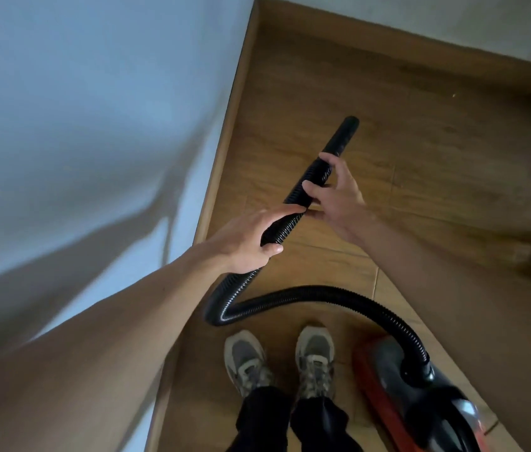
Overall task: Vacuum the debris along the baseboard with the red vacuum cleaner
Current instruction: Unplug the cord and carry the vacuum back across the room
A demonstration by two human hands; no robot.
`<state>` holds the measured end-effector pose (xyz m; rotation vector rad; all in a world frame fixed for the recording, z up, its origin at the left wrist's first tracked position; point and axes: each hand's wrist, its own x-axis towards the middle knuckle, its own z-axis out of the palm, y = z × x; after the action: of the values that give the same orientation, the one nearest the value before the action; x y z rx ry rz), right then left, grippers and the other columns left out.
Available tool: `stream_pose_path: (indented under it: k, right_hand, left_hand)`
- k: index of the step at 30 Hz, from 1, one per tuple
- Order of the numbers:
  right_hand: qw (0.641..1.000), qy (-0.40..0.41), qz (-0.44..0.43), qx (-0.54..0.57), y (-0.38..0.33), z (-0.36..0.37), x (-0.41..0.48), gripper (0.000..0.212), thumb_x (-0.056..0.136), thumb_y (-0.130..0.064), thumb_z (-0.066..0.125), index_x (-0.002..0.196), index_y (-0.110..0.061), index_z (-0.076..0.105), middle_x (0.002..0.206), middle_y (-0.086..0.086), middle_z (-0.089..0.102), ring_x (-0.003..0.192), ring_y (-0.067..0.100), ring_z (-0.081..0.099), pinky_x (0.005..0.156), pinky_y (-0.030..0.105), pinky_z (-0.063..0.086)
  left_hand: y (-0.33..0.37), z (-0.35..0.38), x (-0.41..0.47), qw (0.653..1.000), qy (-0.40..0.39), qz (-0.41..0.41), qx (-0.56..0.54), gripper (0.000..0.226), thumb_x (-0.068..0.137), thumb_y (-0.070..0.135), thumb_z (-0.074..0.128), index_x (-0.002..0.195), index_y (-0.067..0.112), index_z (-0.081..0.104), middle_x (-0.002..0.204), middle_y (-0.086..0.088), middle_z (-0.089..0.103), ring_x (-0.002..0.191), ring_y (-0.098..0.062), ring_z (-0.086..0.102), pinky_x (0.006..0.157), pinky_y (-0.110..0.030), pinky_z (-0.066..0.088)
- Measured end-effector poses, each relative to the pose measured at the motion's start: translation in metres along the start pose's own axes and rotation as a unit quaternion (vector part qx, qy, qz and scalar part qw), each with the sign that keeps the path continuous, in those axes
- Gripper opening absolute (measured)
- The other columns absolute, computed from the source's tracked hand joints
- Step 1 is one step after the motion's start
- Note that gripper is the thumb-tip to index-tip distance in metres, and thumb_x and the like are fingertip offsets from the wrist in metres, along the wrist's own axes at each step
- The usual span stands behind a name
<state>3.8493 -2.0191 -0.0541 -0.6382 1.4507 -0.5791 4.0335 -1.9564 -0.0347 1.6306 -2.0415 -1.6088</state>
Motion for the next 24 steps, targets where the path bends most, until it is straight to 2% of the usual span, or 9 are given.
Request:
stream_pose_path:
  k: [3,7,11,15,17,19,20,22,24]
  right_hand:
    - [0.999,0.019,0.015,0.026,0.005,-0.015,-0.027,0.057,0.095,0.000,0.061,0.137,-0.035,0.045,0.124,0.013,0.059,0.105,0.028,0.067,0.071,0.039,0.062]
    - [0.997,0.050,0.019,0.054,0.016,-0.039,-0.059,0.055,0.094,-0.001,0.061,0.134,-0.036,0.046,0.121,0.013,0.058,0.103,0.028,0.067,0.075,0.047,0.063]
    - [0.994,0.089,0.004,0.061,0.033,-0.065,-0.090,0.056,0.090,-0.002,0.066,0.129,-0.037,0.046,0.124,0.016,0.056,0.107,0.034,0.065,0.080,0.055,0.060]
    - [0.989,0.142,-0.005,0.043,0.053,-0.095,-0.131,0.058,0.086,-0.003,0.068,0.127,-0.036,0.043,0.115,0.010,0.056,0.107,0.031,0.063,0.084,0.053,0.060]
    - [0.985,0.168,-0.002,0.048,0.063,-0.112,-0.153,0.059,0.086,-0.005,0.069,0.130,-0.034,0.042,0.112,0.010,0.057,0.103,0.029,0.064,0.082,0.047,0.061]
    - [0.981,0.187,0.004,0.043,0.075,-0.128,-0.175,0.059,0.088,-0.006,0.068,0.133,-0.032,0.040,0.109,0.008,0.058,0.096,0.024,0.065,0.074,0.035,0.062]
    - [0.980,0.194,0.008,0.048,0.083,-0.136,-0.185,0.059,0.088,-0.007,0.068,0.132,-0.033,0.040,0.110,0.008,0.059,0.096,0.023,0.065,0.074,0.034,0.062]
    - [0.976,0.209,0.014,0.062,0.099,-0.152,-0.205,0.058,0.087,-0.008,0.069,0.129,-0.037,0.040,0.110,0.010,0.062,0.100,0.026,0.066,0.082,0.043,0.061]
    - [0.974,0.219,0.006,0.064,0.115,-0.168,-0.225,0.056,0.087,-0.011,0.071,0.128,-0.037,0.041,0.108,0.012,0.063,0.094,0.024,0.065,0.079,0.040,0.059]
  left_hand:
    - [0.017,0.012,-0.013,0.999,-0.014,0.006,0.052,0.073,0.092,0.021,0.066,0.143,0.056,0.025,0.131,0.003,0.056,0.107,-0.016,0.058,0.092,-0.043,0.053]
    - [0.047,0.028,-0.022,0.991,-0.044,0.041,0.123,0.075,0.091,0.022,0.067,0.148,0.048,0.025,0.121,0.001,0.057,0.099,-0.018,0.060,0.086,-0.039,0.056]
    - [0.072,0.049,-0.027,0.982,-0.078,0.071,0.158,0.075,0.090,0.022,0.067,0.147,0.048,0.027,0.118,0.004,0.057,0.098,-0.015,0.058,0.085,-0.037,0.055]
    - [0.104,0.082,-0.034,0.976,-0.127,0.082,0.157,0.070,0.091,0.018,0.063,0.146,0.048,0.031,0.110,0.009,0.050,0.086,-0.009,0.054,0.079,-0.030,0.052]
    - [0.120,0.099,-0.039,0.976,-0.153,0.083,0.131,0.069,0.091,0.016,0.061,0.145,0.049,0.033,0.106,0.011,0.047,0.084,-0.007,0.052,0.077,-0.028,0.051]
    - [0.136,0.112,-0.044,0.972,-0.179,0.090,0.124,0.068,0.091,0.015,0.059,0.145,0.049,0.033,0.105,0.011,0.047,0.085,-0.008,0.053,0.079,-0.028,0.049]
    - [0.143,0.119,-0.046,0.967,-0.190,0.096,0.137,0.069,0.091,0.016,0.058,0.144,0.050,0.032,0.107,0.010,0.049,0.089,-0.010,0.054,0.081,-0.030,0.050]
    - [0.157,0.133,-0.050,0.957,-0.206,0.110,0.174,0.070,0.090,0.016,0.059,0.143,0.052,0.030,0.117,0.006,0.054,0.100,-0.016,0.057,0.086,-0.037,0.051]
    - [0.172,0.147,-0.054,0.948,-0.224,0.107,0.198,0.071,0.090,0.017,0.059,0.141,0.056,0.028,0.129,0.006,0.052,0.111,-0.018,0.056,0.091,-0.040,0.051]
